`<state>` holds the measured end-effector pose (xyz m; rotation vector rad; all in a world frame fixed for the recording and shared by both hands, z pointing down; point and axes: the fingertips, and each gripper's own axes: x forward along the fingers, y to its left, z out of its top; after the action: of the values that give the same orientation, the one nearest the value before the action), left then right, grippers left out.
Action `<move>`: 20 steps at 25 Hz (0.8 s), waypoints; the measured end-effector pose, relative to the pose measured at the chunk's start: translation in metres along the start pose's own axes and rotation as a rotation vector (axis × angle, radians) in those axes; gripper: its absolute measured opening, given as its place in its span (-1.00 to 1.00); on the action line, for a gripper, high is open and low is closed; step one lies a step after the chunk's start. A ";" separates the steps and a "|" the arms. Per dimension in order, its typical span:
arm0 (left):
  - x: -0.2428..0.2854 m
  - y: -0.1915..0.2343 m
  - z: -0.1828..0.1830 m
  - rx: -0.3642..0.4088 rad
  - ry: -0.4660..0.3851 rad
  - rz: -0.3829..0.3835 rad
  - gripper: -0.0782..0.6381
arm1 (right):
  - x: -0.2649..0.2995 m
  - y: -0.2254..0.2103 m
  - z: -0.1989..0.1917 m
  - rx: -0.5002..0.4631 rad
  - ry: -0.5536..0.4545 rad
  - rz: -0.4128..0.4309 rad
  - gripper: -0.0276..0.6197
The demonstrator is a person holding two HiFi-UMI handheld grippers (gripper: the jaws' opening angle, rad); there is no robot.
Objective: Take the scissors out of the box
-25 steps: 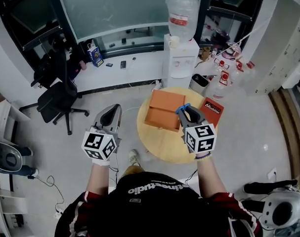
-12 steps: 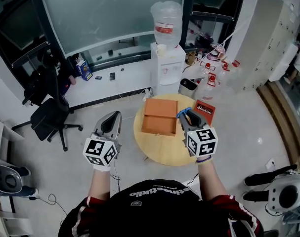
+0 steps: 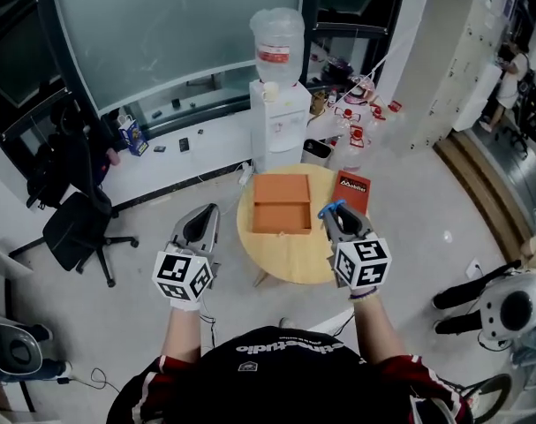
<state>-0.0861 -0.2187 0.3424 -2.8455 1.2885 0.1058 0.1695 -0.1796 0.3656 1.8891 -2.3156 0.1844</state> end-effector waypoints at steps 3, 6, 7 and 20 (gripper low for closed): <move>-0.011 -0.004 -0.002 -0.006 -0.009 -0.030 -0.73 | -0.019 0.009 -0.003 0.006 -0.014 -0.040 -0.58; -0.020 -0.010 -0.004 -0.012 -0.016 -0.058 -0.73 | -0.036 0.016 -0.007 0.011 -0.028 -0.078 -0.58; -0.023 -0.012 -0.004 -0.013 -0.018 -0.067 -0.73 | -0.041 0.018 -0.008 0.010 -0.031 -0.088 -0.58; -0.050 -0.029 0.004 -0.009 -0.032 -0.127 -0.73 | -0.080 0.042 -0.008 0.004 -0.046 -0.124 -0.58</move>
<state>-0.0977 -0.1618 0.3416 -2.9113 1.1006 0.1554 0.1441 -0.0927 0.3580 2.0525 -2.2184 0.1329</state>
